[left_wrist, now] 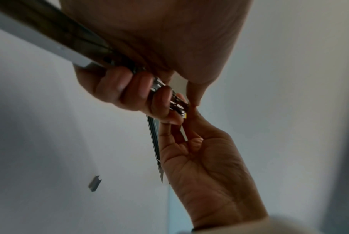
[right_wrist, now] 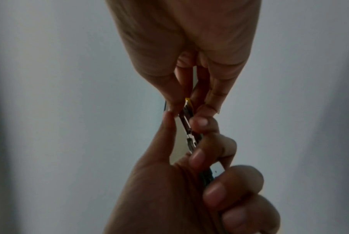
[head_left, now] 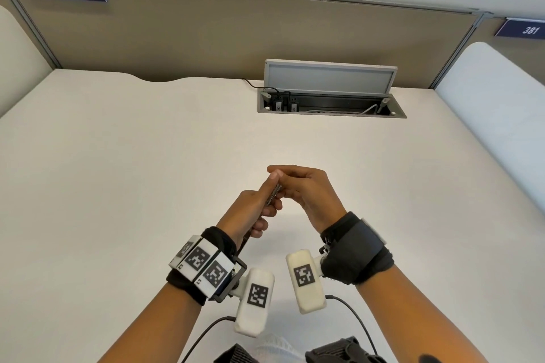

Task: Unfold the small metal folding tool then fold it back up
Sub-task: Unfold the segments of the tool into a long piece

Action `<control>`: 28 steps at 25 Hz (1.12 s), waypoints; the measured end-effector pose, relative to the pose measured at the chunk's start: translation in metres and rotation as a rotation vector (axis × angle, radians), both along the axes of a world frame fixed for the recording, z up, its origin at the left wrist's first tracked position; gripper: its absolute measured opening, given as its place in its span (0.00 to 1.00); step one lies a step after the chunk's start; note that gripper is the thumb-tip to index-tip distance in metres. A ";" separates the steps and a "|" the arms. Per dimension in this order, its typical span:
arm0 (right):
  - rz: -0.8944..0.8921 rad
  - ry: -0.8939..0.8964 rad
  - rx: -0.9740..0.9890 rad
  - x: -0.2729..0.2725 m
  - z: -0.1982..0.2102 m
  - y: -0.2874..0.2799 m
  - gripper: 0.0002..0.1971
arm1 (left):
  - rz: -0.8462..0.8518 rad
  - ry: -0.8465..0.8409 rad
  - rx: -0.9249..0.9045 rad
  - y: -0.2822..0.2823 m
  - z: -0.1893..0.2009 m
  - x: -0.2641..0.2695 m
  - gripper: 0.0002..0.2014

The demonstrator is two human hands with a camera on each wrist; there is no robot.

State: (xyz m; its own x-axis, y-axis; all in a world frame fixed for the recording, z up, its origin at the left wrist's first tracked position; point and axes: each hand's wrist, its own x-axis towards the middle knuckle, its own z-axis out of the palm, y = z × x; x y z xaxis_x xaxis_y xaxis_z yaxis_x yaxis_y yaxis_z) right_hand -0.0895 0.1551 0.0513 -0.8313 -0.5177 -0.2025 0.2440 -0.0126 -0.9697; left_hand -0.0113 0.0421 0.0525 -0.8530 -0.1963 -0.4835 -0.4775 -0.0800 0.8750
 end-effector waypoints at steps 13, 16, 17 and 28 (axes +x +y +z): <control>0.003 -0.111 -0.059 0.000 0.006 0.005 0.13 | -0.016 0.020 0.004 -0.001 0.003 0.000 0.23; -0.040 -0.049 -0.019 0.002 0.005 0.001 0.12 | 0.019 0.006 -0.006 0.002 0.003 -0.001 0.18; -0.059 -0.026 -0.005 0.001 0.005 0.000 0.12 | 0.024 0.011 0.001 0.004 0.003 -0.002 0.17; -0.163 0.001 0.047 -0.006 0.006 -0.001 0.11 | 0.054 0.138 0.125 0.008 -0.001 0.006 0.13</control>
State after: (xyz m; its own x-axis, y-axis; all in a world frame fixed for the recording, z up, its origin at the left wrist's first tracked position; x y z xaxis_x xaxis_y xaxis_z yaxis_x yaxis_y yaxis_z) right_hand -0.0957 0.1539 0.0577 -0.9038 -0.3656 -0.2226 0.2416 -0.0065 -0.9703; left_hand -0.0056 0.0499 0.0517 -0.9027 -0.1892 -0.3864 -0.3460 -0.2147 0.9133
